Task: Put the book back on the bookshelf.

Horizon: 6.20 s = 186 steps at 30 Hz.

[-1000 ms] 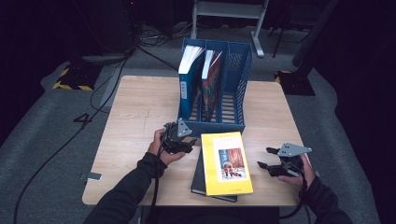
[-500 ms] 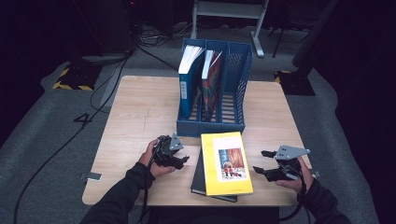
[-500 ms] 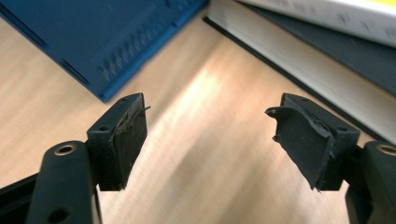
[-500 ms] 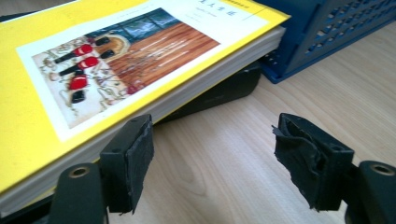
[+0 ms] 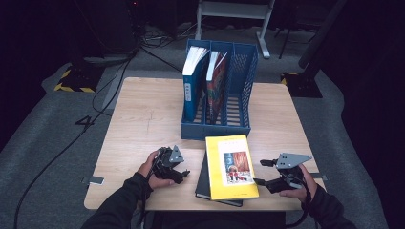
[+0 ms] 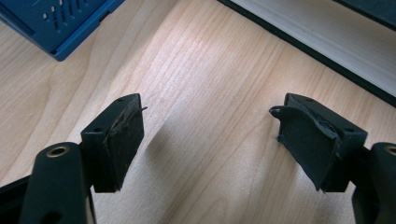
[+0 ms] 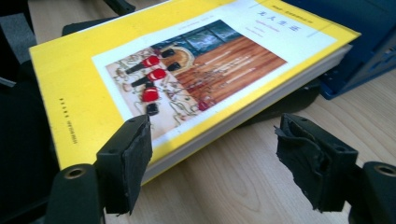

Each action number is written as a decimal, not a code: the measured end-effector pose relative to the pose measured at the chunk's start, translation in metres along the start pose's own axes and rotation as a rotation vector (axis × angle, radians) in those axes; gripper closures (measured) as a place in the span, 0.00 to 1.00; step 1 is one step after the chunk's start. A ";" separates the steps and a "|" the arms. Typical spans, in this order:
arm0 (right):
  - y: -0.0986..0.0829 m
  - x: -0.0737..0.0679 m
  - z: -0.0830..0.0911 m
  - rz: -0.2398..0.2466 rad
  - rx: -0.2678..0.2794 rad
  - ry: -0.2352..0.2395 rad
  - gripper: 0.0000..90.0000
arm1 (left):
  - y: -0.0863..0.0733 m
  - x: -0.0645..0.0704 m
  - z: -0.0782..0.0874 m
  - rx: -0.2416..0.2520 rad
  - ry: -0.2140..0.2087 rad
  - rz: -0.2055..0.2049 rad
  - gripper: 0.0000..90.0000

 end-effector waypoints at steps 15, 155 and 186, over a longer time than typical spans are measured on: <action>-0.005 0.003 -0.024 -0.137 -0.063 0.191 0.19 | 0.000 -0.001 -0.009 0.031 -0.072 0.056 0.19; 0.076 0.008 -0.016 0.212 0.347 -0.074 0.96 | 0.130 0.049 0.057 0.514 -0.387 -0.107 0.97; 0.067 -0.006 -0.009 0.286 0.337 -0.080 0.96 | 0.064 0.053 0.059 0.310 -0.163 -0.139 0.51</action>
Point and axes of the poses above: each handheld gripper's, and its own axes: z roughly backward along the jaws, y roughly out of its top, x roughly to its right, the point moved 5 cm from there along -z, roughly forward along the jaws, and after that the axes turned 15 degrees about z, right-handed, at the moved point
